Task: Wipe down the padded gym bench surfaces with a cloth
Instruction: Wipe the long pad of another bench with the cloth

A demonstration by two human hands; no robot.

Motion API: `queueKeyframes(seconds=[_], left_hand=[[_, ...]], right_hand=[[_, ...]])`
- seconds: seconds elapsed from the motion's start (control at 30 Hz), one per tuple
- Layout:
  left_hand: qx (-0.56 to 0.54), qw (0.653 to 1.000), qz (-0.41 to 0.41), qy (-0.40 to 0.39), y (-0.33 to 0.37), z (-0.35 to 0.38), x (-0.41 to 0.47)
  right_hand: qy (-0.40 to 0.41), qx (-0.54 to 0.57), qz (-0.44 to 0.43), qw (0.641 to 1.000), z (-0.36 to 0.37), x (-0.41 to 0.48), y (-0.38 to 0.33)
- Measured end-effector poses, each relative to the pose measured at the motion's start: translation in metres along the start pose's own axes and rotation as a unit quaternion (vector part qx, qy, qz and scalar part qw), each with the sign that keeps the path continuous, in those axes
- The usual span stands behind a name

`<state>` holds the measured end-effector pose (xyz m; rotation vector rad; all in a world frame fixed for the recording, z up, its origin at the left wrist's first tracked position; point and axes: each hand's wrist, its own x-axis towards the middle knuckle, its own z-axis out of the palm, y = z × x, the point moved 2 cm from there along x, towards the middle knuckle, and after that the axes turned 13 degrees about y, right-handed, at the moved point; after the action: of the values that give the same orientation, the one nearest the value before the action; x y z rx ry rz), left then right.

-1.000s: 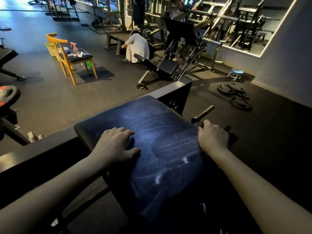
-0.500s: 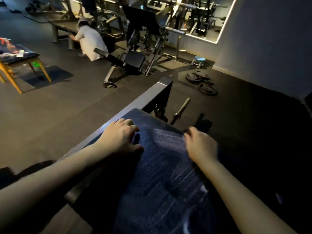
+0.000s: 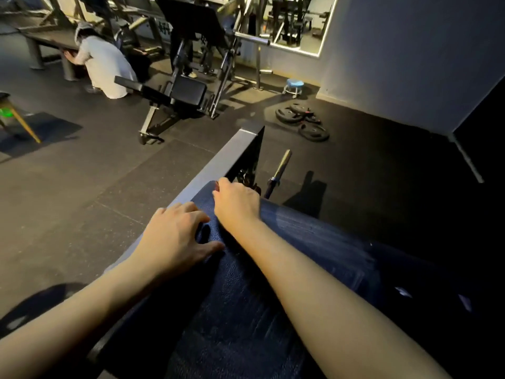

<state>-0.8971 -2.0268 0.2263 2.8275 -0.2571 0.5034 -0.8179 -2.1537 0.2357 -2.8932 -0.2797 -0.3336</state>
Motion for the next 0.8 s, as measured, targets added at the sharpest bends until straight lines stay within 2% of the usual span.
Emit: queueKeyframes(seconds=[0.1,0.27,0.37,0.47,0.6,0.7,0.73,0.8], left_hand=[[0.013,1.000,0.002,-0.028,-0.003,-0.004,-0.002],[0.021,0.999,0.003,-0.040,0.000,-0.004,0.002],[0.003,0.999,-0.009,-0.039,-0.001,-0.005,-0.002],[-0.024,1.000,-0.011,-0.003,-0.002,-0.005,-0.017],[-0.050,0.998,0.001,0.032,-0.004,-0.002,-0.042],[-0.074,0.997,-0.002,0.038,-0.002,-0.002,-0.051],[-0.078,0.996,-0.001,0.045,0.001,-0.002,-0.053],[-0.076,0.996,-0.001,0.056,0.010,-0.004,-0.056]], right_hand=[[0.036,-0.005,0.036,0.999,-0.016,-0.034,0.041],[0.091,-0.118,0.206,0.967,-0.067,-0.104,0.170],[0.106,-0.158,0.246,0.950,-0.071,-0.110,0.186],[0.092,-0.128,0.184,0.970,-0.045,-0.089,0.129],[0.054,-0.020,-0.004,0.998,-0.026,-0.095,0.022],[0.072,0.011,-0.143,0.987,-0.042,-0.142,0.025],[0.088,0.006,-0.137,0.987,-0.049,-0.152,0.048],[0.097,-0.040,-0.034,0.994,-0.064,-0.153,0.111]])
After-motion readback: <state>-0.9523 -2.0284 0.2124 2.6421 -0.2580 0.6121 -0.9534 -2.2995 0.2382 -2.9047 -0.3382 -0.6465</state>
